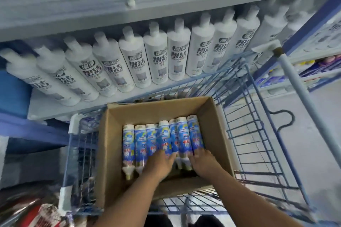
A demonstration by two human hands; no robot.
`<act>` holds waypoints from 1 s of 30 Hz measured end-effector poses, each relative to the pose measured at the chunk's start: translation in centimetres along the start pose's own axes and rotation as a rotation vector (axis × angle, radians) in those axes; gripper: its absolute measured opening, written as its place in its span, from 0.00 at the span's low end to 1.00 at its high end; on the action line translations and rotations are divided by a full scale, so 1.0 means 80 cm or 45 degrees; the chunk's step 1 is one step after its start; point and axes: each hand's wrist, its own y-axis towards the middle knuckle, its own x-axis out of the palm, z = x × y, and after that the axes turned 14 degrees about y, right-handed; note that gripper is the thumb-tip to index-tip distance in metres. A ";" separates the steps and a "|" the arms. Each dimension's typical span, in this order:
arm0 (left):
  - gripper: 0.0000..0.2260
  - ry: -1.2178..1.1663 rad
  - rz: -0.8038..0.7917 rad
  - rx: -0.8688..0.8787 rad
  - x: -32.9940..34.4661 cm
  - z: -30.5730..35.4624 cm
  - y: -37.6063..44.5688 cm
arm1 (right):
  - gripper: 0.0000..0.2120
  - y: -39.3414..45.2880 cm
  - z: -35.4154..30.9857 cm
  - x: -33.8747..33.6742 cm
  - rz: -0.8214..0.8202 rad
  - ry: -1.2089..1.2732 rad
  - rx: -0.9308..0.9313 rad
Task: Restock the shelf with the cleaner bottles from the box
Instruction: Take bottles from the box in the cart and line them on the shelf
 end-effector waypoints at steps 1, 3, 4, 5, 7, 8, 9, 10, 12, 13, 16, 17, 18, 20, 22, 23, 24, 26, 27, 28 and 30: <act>0.22 -0.056 -0.032 -0.008 0.012 0.006 0.009 | 0.28 0.004 0.003 0.001 -0.024 0.052 0.009; 0.24 -0.194 -0.108 -0.064 0.034 0.018 0.025 | 0.22 0.020 0.012 0.001 -0.024 0.254 0.080; 0.27 -0.262 -0.148 -0.108 0.045 0.023 0.033 | 0.22 0.031 0.014 0.002 -0.034 0.331 0.152; 0.29 -0.331 -0.185 -0.161 0.055 0.028 0.041 | 0.22 0.039 0.015 0.003 -0.031 0.408 0.215; 0.32 -0.465 -0.250 -0.289 0.072 0.037 0.060 | 0.22 0.066 0.024 0.013 0.008 0.582 0.359; 0.33 -0.531 -0.284 -0.357 0.078 0.042 0.069 | 0.21 0.077 0.027 0.018 0.004 0.668 0.426; 0.33 -0.593 -0.302 -0.415 0.085 0.046 0.076 | 0.18 0.084 0.031 0.023 -0.013 0.755 0.477; 0.34 -0.624 -0.324 -0.449 0.092 0.050 0.083 | 0.16 0.091 0.033 0.027 -0.023 0.820 0.523; 0.33 -0.641 -0.381 -0.475 0.108 0.051 0.101 | 0.15 0.099 0.036 0.032 -0.030 0.916 0.575; 0.33 -0.681 -0.394 -0.489 0.116 0.050 0.111 | 0.16 0.104 0.039 0.033 -0.029 0.945 0.588; 0.34 -0.911 -0.414 -0.510 0.132 0.047 0.132 | 0.18 0.116 0.042 0.032 -0.056 1.060 0.632; 0.35 -1.003 -0.414 -0.514 0.137 0.046 0.137 | 0.18 0.120 0.043 0.032 -0.044 1.102 0.653; 0.35 -1.076 -0.425 -0.518 0.140 0.045 0.140 | 0.18 0.125 0.047 0.035 -0.050 1.145 0.675; 0.32 -1.131 -0.441 -0.494 0.138 0.044 0.139 | 0.18 0.128 0.044 0.039 -0.048 1.229 0.726; 0.31 -1.058 -0.439 -0.453 0.138 0.038 0.139 | 0.21 0.131 0.048 0.045 -0.063 1.200 0.758; 0.33 -1.010 -0.421 -0.436 0.134 0.035 0.137 | 0.22 0.129 0.047 0.045 -0.072 1.169 0.756; 0.35 -0.978 -0.409 -0.413 0.130 0.031 0.137 | 0.24 0.128 0.048 0.046 -0.076 1.143 0.738; 0.38 -0.918 -0.386 -0.359 0.119 0.024 0.130 | 0.26 0.120 0.047 0.043 -0.102 1.114 0.702; 0.39 -0.892 -0.373 -0.329 0.113 0.020 0.127 | 0.27 0.115 0.044 0.040 -0.118 1.107 0.689; 0.41 -0.877 -0.363 -0.311 0.109 0.016 0.124 | 0.27 0.110 0.042 0.037 -0.128 1.104 0.674; 0.42 -0.861 -0.360 -0.252 0.092 0.013 0.114 | 0.25 0.104 0.038 0.031 -0.128 1.163 0.622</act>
